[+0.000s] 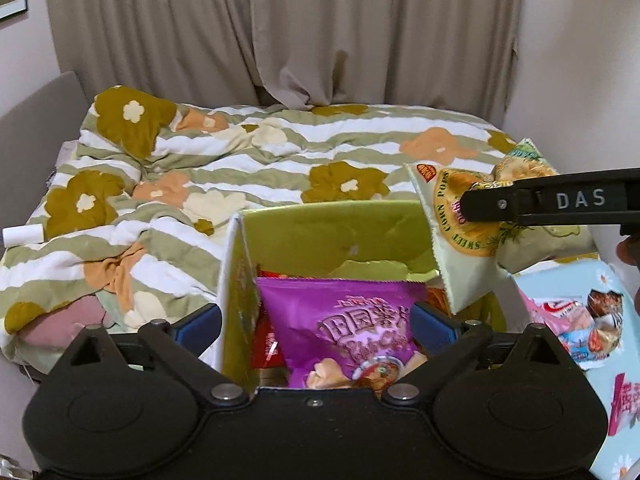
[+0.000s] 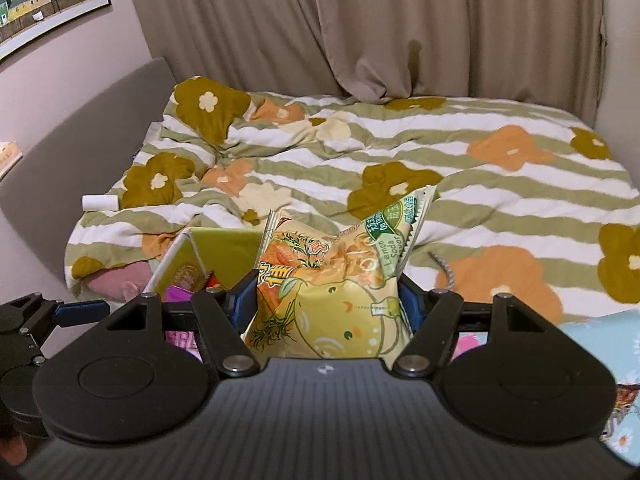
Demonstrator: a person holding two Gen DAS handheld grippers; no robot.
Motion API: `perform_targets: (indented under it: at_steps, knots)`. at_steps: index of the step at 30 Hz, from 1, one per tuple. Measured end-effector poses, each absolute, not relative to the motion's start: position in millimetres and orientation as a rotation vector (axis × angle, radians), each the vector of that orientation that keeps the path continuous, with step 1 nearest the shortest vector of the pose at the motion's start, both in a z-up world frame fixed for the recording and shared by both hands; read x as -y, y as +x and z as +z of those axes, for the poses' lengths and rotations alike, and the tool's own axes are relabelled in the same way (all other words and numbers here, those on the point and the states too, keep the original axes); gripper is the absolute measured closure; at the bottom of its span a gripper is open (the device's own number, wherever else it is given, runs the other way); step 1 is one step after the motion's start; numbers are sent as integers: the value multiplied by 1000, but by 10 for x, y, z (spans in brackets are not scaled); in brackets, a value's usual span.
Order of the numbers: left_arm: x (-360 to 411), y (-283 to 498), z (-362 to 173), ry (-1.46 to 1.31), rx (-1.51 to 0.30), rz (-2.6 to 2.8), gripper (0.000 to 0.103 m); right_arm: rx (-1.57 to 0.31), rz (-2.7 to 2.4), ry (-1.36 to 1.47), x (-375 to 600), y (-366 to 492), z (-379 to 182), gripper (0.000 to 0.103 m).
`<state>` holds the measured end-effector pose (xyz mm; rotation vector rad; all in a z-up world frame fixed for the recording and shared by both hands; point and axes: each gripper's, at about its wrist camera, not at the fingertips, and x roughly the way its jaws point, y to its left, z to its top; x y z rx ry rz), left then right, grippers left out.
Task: Organize snacks
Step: 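Carry both bags into the yellow box and open both tools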
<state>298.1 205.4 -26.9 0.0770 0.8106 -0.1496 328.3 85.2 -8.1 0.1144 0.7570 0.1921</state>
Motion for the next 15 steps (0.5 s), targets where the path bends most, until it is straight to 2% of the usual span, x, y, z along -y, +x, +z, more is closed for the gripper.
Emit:
perform_targets:
  at_steps: [8,9,10,15]
  knots:
    - [-2158,2999,-190,64,-803,-95,1,-761,263,136,-1039,3518,-89,16]
    - [-2180,3002,-195,60,-806,-91,1,-765,268,141,-1060,3549,-107,13]
    - [-2190,2998,-203,60,-808,-86,1,-770,269,150,-1073,3568,-135,1]
    - [-2194,2955,-244,66,-815,-70,1,-789,271,209,-1046,3560,-223,0]
